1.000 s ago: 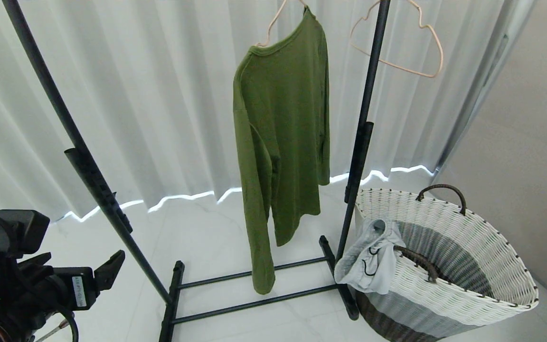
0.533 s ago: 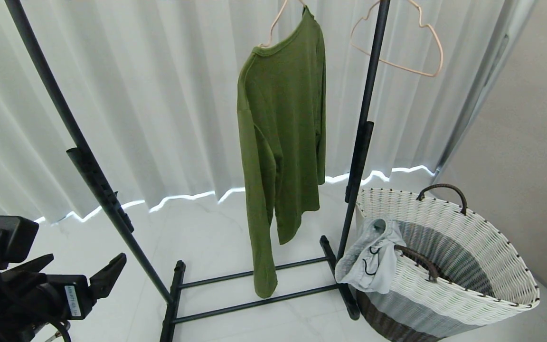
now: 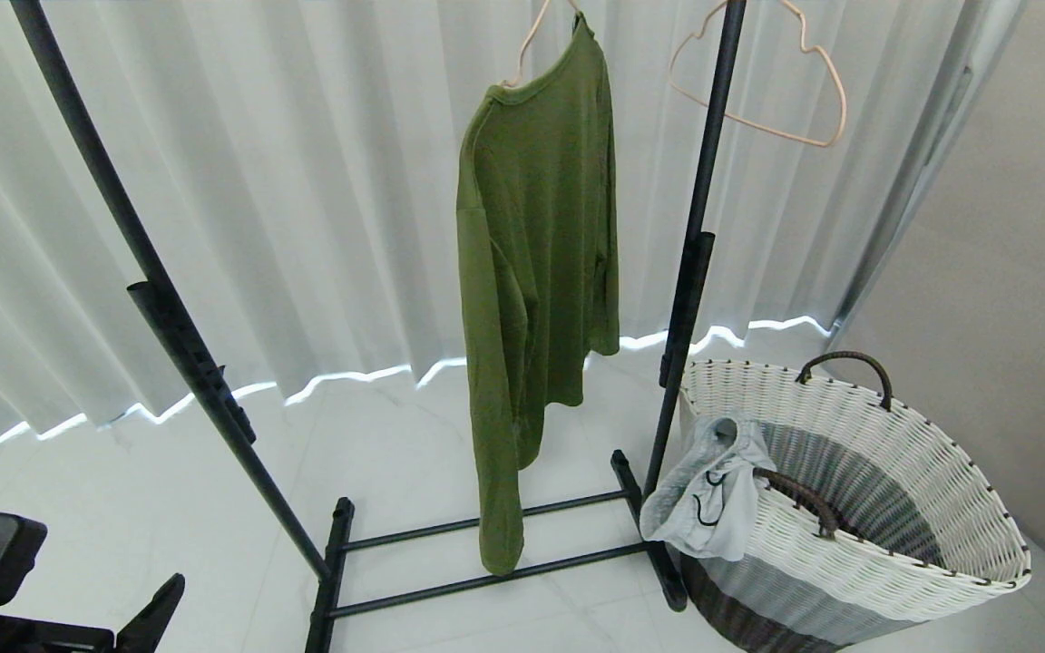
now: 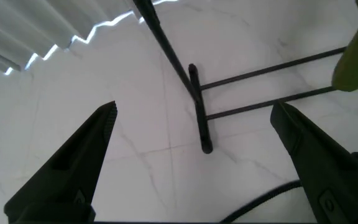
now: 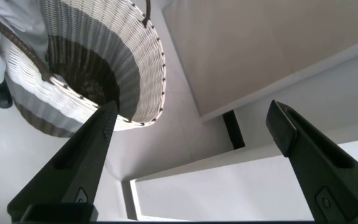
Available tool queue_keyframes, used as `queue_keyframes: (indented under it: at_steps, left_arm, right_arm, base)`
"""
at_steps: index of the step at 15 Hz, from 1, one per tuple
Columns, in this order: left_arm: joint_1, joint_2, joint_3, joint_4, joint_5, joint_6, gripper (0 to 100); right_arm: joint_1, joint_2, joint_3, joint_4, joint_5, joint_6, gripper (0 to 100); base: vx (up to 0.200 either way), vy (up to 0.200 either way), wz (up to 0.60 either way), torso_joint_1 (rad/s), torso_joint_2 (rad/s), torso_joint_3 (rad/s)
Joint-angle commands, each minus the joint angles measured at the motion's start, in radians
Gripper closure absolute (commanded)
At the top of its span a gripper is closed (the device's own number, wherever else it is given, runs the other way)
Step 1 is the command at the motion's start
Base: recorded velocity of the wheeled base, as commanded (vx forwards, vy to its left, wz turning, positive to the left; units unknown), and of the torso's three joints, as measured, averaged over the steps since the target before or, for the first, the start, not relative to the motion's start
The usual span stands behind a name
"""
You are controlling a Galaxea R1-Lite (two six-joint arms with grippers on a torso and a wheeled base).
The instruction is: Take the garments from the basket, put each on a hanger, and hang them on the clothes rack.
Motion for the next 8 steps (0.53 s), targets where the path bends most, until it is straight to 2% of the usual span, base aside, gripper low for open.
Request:
queue_keyframes:
  at_steps: [1,3,5,6,7,8]
  left_arm:
    - [0.023,-0.087,0.014,0.021,-0.081,0.000,0]
    - [0.023,-0.126,0.015,0.050,-0.251,0.009,0]
    - [0.025,-0.115,0.019,0.071,-0.319,-0.008,0]
    - [0.025,-0.095,0.020,0.071,-0.320,-0.063,0]
    - [0.023,-0.083,0.020,0.073,-0.320,-0.161,0]
    - [0.022,-0.063,0.020,0.073,-0.319,-0.299,0]
  right_arm:
    - [0.001,0.000,-0.001,0.000,0.001,0.000,0]
    - [0.001,-0.001,-0.002,0.000,0.015,0.000,0]
    - [0.001,-0.001,-0.002,0.000,0.021,0.000,0]
    - [0.001,-0.003,-0.002,0.000,0.022,0.000,0]
    - [0.001,-0.004,-0.002,-0.001,0.025,0.001,0]
    - [0.001,-0.007,0.001,-0.017,0.050,0.004,0]
  base:
    - [0.000,0.000,0.00,0.000,0.00,0.000]
    - [0.000,0.000,0.00,0.000,0.00,0.000]
    - [0.000,0.000,0.00,0.000,0.00,0.000]
    - [0.000,0.000,0.00,0.000,0.00,0.000]
    - [0.000,0.000,0.00,0.000,0.00,0.000]
    - [0.000,0.000,0.00,0.000,0.00,0.000]
